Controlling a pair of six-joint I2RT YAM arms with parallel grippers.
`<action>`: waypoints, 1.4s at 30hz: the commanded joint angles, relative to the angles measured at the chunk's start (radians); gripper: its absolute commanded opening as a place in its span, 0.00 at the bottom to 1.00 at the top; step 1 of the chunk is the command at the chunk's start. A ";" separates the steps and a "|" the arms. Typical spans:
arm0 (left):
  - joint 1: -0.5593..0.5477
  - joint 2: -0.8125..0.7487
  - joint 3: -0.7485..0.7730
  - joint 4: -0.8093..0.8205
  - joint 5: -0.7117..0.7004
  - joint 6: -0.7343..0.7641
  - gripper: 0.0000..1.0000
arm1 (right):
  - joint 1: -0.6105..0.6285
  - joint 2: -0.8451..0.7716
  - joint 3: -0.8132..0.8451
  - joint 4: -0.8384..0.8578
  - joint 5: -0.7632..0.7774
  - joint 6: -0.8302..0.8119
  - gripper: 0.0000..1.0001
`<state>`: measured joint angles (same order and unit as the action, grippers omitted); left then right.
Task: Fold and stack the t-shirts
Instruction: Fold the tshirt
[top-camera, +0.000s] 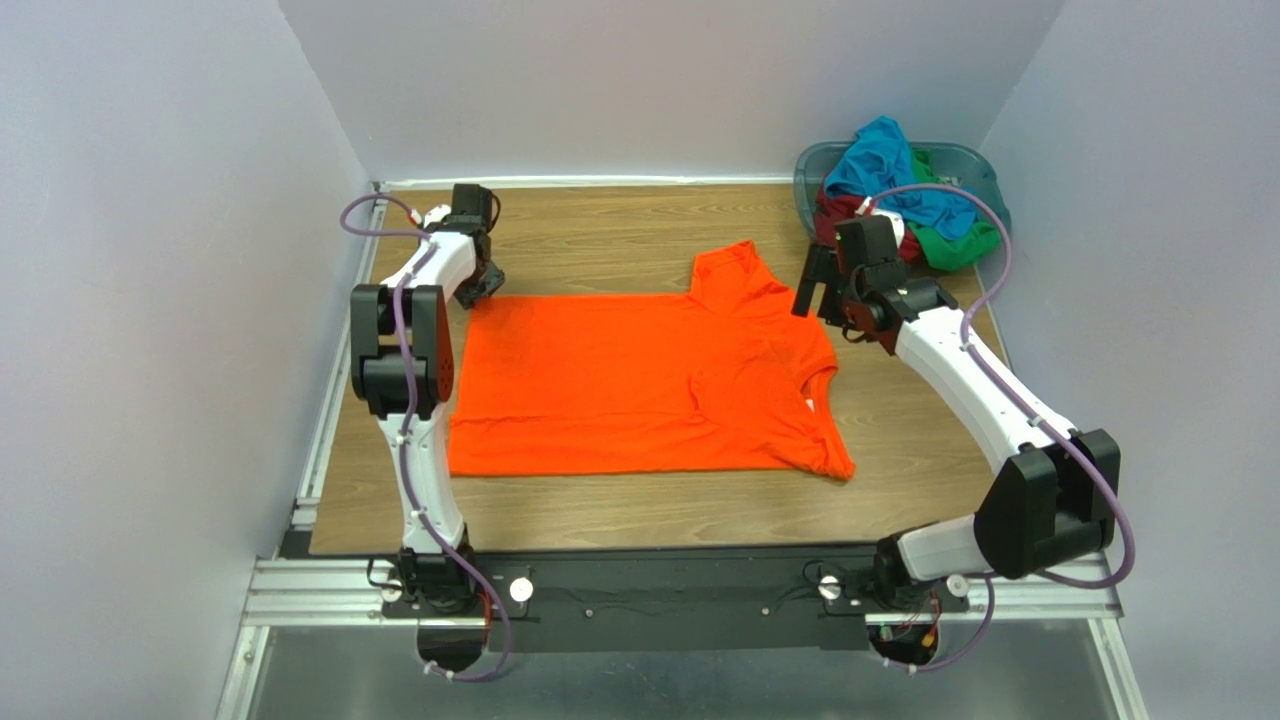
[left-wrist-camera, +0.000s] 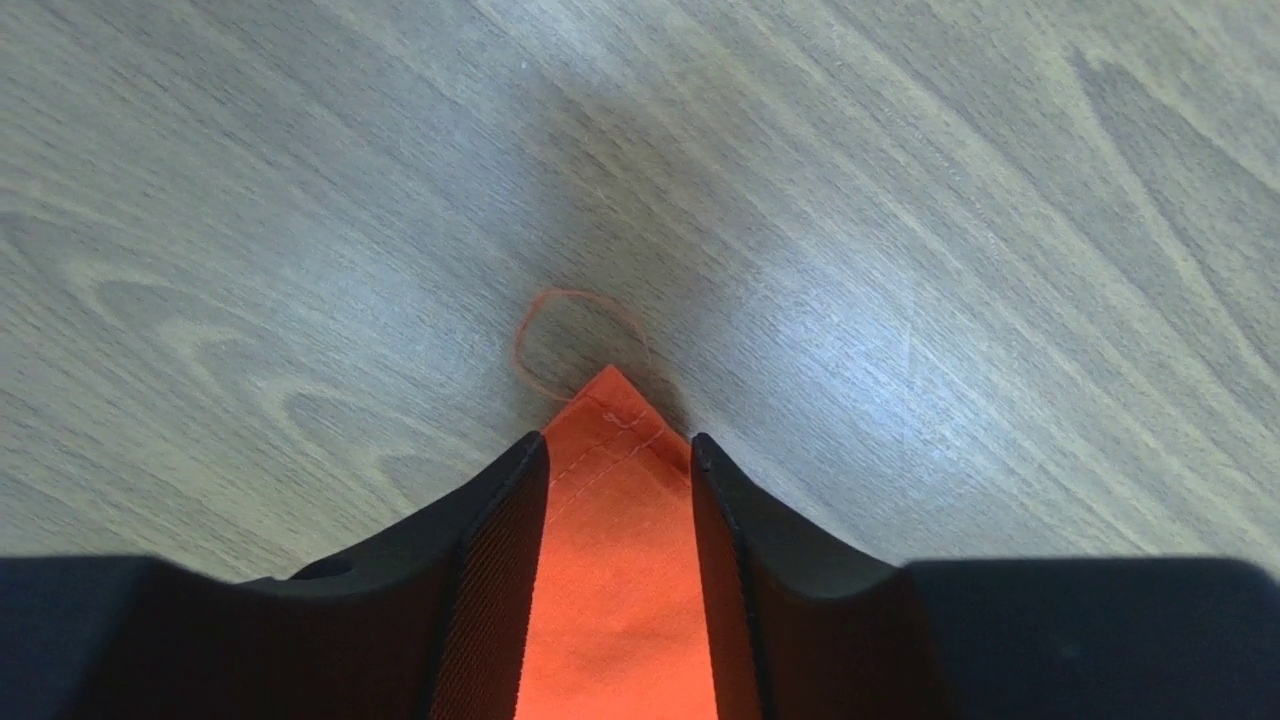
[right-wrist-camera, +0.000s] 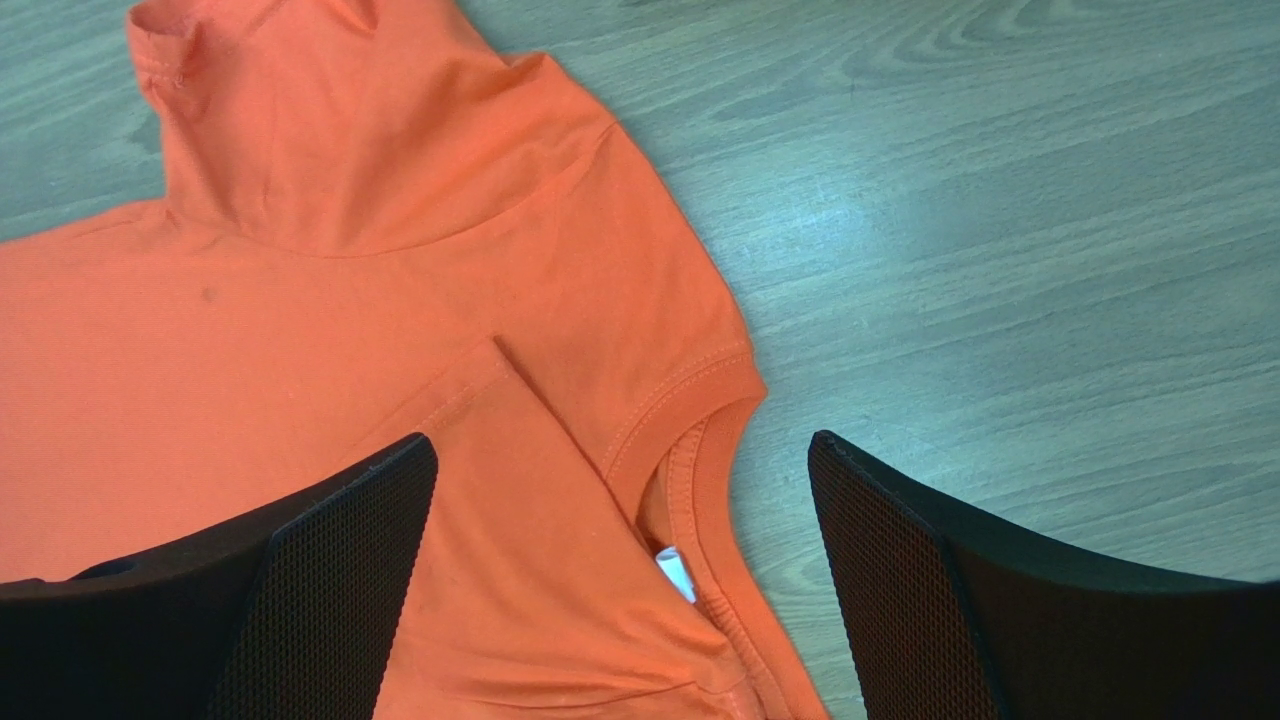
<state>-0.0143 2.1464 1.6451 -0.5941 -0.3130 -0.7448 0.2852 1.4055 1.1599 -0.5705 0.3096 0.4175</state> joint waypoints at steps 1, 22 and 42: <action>0.007 0.021 -0.010 -0.038 -0.035 0.001 0.46 | 0.005 0.012 -0.014 0.003 0.006 -0.008 1.00; 0.005 -0.020 -0.064 -0.030 -0.003 0.048 0.00 | 0.005 0.183 0.070 0.112 -0.067 -0.059 1.00; 0.005 -0.134 -0.133 0.042 0.018 0.090 0.00 | 0.005 0.955 0.851 0.144 -0.072 -0.098 0.92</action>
<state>-0.0143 2.0476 1.5127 -0.5671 -0.2974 -0.6746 0.2852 2.2494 1.9049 -0.4217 0.2340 0.3412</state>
